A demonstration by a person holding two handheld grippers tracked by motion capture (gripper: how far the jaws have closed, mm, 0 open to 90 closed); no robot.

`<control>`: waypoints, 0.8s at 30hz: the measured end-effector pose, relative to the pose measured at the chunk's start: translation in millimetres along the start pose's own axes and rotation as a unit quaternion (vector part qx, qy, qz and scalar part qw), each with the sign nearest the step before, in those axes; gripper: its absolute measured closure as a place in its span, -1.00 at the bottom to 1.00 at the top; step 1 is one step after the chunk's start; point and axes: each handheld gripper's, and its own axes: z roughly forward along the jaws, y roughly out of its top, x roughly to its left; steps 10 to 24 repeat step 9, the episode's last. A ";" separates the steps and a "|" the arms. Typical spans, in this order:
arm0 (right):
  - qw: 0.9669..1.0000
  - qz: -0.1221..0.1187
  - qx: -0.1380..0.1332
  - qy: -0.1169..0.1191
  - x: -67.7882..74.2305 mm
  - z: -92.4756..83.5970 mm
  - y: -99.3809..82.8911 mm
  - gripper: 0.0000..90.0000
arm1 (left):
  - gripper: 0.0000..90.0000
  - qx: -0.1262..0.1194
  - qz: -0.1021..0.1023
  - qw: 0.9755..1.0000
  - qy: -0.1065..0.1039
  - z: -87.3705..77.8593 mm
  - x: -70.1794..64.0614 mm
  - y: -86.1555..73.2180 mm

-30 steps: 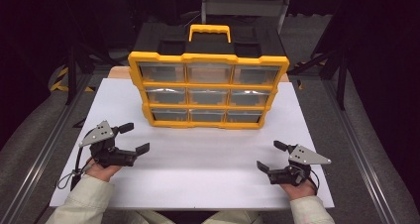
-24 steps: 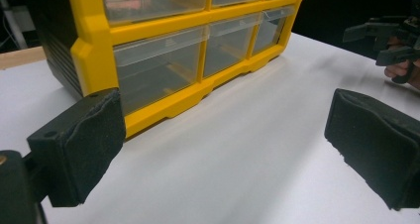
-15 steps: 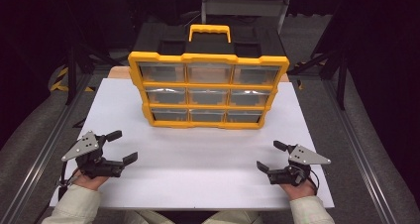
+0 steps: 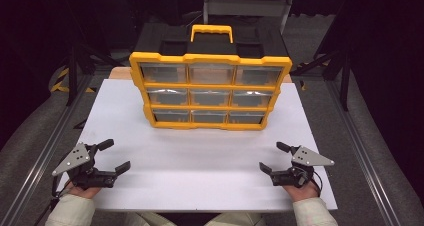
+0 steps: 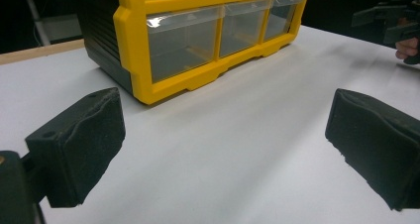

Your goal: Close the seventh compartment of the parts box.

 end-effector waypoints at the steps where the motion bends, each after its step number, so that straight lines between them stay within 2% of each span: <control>1: 1.000 0.000 0.000 0.000 0.0 0.0 0.1 -0.90 | -0.94 -0.003 -0.003 1.000 0.001 0.8 0.4 -0.4; 24: 1.000 -0.001 -0.001 0.002 0.3 0.3 0.3 -0.90 | -0.94 -0.004 -0.007 1.000 0.001 1.1 0.9 -0.5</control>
